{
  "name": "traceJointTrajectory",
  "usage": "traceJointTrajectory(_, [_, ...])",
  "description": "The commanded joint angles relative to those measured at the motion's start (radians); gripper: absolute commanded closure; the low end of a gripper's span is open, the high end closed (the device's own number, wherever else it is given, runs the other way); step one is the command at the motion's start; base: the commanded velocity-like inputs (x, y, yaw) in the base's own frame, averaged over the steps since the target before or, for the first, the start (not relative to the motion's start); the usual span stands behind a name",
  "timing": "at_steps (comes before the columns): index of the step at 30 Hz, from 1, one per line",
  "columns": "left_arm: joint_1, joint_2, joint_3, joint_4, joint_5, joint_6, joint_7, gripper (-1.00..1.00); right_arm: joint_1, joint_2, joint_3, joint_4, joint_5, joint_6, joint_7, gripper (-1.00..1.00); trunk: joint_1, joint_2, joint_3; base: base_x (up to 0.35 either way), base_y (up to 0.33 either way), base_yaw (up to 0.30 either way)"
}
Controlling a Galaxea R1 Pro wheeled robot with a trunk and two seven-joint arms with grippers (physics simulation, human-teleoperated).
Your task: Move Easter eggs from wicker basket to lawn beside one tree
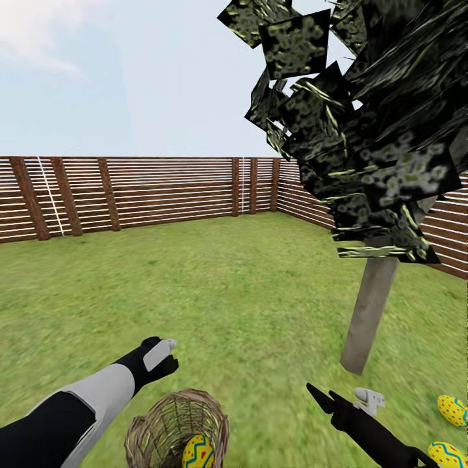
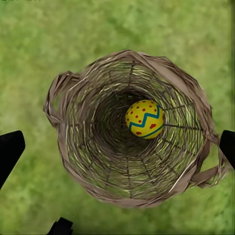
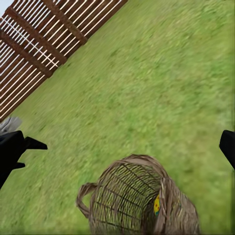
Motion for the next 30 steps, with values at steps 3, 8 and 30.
traceJointTrajectory(3, [-0.001, 0.000, -0.010, -0.002, 0.007, 0.003, 0.005, -1.00, 0.000, 0.001, -0.002, 0.000, -0.006, 0.007, 0.001, -1.00, 0.000, -0.001, -0.001, 0.039, -0.178, 0.000])
traceJointTrajectory(8, [-0.001, 0.001, -0.011, -0.022, 0.005, 0.002, 0.004, -1.00, 0.000, 0.001, -0.001, 0.000, -0.006, 0.007, 0.002, -1.00, 0.000, -0.001, -0.001, 0.016, -0.068, 0.000])
traceJointTrajectory(30, [0.001, 0.004, -0.013, -0.056, 0.000, 0.002, -0.072, -1.00, -0.001, 0.001, -0.002, 0.000, -0.006, 0.006, 0.002, -1.00, 0.000, -0.001, -0.001, 0.032, -0.005, 0.000])
